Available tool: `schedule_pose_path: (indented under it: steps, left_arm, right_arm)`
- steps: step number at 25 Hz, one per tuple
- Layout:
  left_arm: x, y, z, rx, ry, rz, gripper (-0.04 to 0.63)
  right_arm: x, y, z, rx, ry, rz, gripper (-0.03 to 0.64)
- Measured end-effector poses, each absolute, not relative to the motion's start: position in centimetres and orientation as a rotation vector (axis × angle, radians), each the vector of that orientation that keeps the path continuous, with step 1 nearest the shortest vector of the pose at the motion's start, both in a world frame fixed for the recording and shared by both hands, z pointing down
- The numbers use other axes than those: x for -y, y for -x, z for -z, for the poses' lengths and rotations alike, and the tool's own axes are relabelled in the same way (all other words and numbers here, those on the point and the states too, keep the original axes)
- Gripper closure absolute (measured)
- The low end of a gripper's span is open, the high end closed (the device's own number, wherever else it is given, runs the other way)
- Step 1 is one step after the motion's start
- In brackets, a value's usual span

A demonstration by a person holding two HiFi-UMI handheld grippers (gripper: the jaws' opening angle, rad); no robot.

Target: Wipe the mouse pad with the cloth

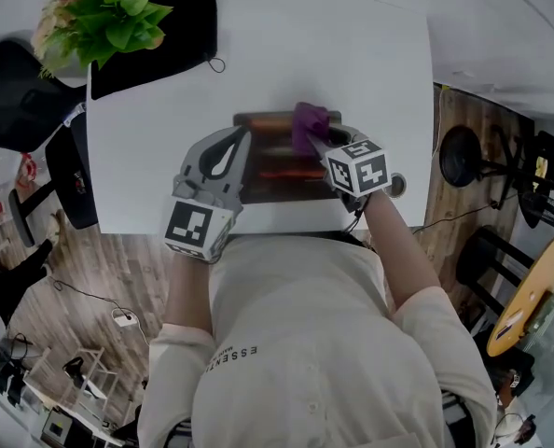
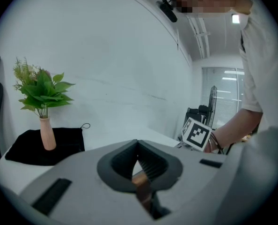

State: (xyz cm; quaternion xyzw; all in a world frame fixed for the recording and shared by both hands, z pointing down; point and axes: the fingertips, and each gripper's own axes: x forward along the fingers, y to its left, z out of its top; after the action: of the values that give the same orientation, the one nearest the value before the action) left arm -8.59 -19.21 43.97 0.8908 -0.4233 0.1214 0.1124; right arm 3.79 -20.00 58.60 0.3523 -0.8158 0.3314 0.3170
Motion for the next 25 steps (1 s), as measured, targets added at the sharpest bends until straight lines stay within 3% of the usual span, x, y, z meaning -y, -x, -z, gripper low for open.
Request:
schedule_pose_path:
  steps: [15, 25]
  left_arm:
    - [18.7, 5.0, -42.4, 1.212, -2.706, -0.4, 0.594]
    - [17.8, 8.5, -41.4, 1.217, -2.727, -0.412, 0.594]
  right_arm:
    - [20.1, -13.1, -58.9, 2.007, -1.095, -0.904, 0.523]
    - [18.8, -8.1, -55.3, 2.061, -1.075, -0.848, 0.523]
